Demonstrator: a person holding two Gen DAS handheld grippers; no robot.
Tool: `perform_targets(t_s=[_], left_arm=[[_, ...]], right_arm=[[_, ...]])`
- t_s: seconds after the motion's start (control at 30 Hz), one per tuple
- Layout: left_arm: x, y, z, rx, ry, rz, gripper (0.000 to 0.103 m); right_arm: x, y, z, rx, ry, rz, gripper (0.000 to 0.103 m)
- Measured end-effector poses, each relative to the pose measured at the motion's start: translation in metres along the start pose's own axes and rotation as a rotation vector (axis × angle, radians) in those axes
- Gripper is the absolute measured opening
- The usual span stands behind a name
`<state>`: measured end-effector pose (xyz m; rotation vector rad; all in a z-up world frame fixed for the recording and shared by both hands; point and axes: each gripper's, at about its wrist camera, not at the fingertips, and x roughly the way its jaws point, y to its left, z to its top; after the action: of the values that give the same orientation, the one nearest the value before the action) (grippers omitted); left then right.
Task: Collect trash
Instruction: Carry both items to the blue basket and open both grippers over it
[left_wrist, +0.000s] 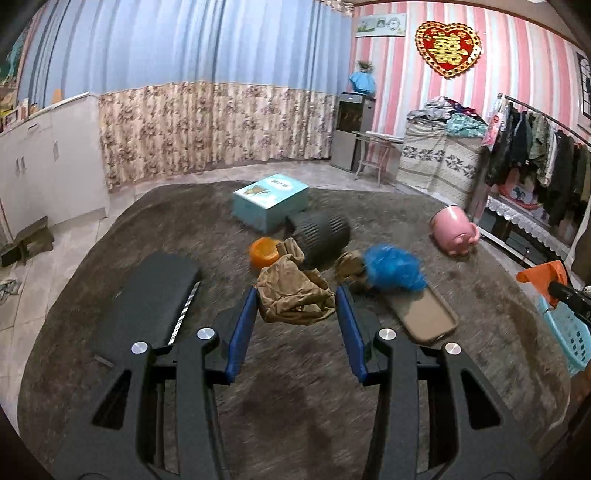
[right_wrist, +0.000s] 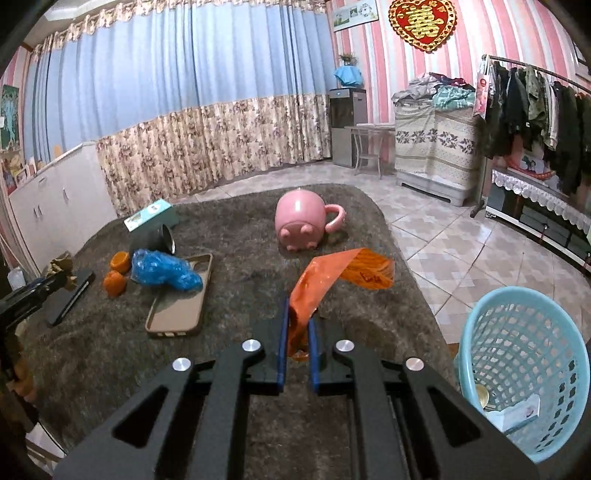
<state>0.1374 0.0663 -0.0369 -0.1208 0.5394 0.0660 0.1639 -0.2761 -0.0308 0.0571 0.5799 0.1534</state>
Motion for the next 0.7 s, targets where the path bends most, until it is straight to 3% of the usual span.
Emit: perform_targets(t_s=[0.33, 0.5, 0.7], left_arm=[[-0.004, 0.042, -0.015, -0.065, 0.010, -0.030, 0.043], [-0.007, 0.029, -0.012, -0.033, 0.001, -0.037, 0.043], [-0.017, -0.024, 0.007, 0.043, -0.045, -0.107, 0.043]], right_arm=[[0.002, 0.000, -0.004, -0.018, 0.004, 0.013, 0.010], [-0.003, -0.002, -0.004, -0.019, -0.003, 0.009, 0.010], [-0.026, -0.018, 0.001, 0.010, -0.049, -0.017, 0.010]])
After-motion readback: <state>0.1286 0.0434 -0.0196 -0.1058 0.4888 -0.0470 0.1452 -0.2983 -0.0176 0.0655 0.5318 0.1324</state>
